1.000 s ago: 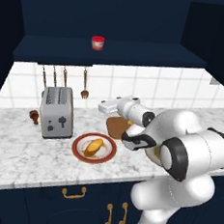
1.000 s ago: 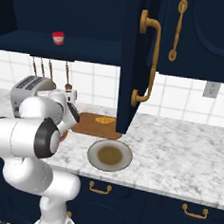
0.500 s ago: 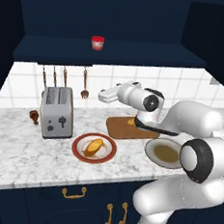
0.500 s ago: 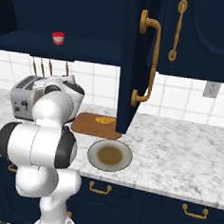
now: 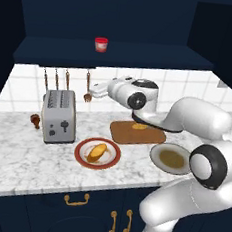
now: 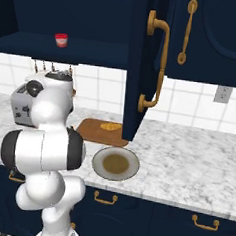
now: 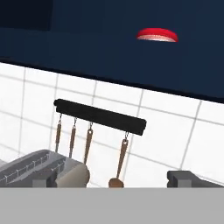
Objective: From the different types of pastries on the counter, select a croissant and place it on the cutting board. Then retrieve a jar of jam from the cabinet and place it alongside the croissant on the cutting board.
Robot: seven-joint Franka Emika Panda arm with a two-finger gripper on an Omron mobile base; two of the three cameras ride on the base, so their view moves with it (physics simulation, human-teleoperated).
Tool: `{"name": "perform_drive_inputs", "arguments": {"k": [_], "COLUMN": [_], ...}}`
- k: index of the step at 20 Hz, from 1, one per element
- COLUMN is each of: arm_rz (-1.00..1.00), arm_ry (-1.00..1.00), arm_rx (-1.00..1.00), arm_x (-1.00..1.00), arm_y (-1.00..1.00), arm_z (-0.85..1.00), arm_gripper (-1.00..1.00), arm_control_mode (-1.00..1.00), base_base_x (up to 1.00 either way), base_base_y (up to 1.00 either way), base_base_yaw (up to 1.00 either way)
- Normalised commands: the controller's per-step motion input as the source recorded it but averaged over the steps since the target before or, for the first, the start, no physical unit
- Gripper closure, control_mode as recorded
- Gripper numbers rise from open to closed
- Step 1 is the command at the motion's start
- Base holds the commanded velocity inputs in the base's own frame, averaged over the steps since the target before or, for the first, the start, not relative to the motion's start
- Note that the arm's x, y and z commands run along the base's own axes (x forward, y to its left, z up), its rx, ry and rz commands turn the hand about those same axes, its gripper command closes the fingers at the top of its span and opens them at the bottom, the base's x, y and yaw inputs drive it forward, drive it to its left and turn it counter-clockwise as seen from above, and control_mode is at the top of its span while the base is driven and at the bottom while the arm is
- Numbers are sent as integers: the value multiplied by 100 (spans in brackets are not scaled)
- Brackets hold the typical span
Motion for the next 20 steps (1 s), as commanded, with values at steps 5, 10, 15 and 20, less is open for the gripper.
{"name": "perform_drive_inputs", "arguments": {"k": [5,10,15,20], "arm_rz": [-32,-21,-6,-1], "arm_ry": [1,4,0,0], "arm_rx": [-12,-9,-3,0], "arm_x": [0,0,-1,3], "arm_y": [34,6,0,-8], "arm_z": [100,96,92,74], "arm_gripper": [-100,-100,-100,-100], "arm_control_mode": [-100,-100,-100,-100], "base_base_x": [0,0,0,0], "base_base_y": [0,0,0,0], "base_base_yaw": [0,0,0,0]}}
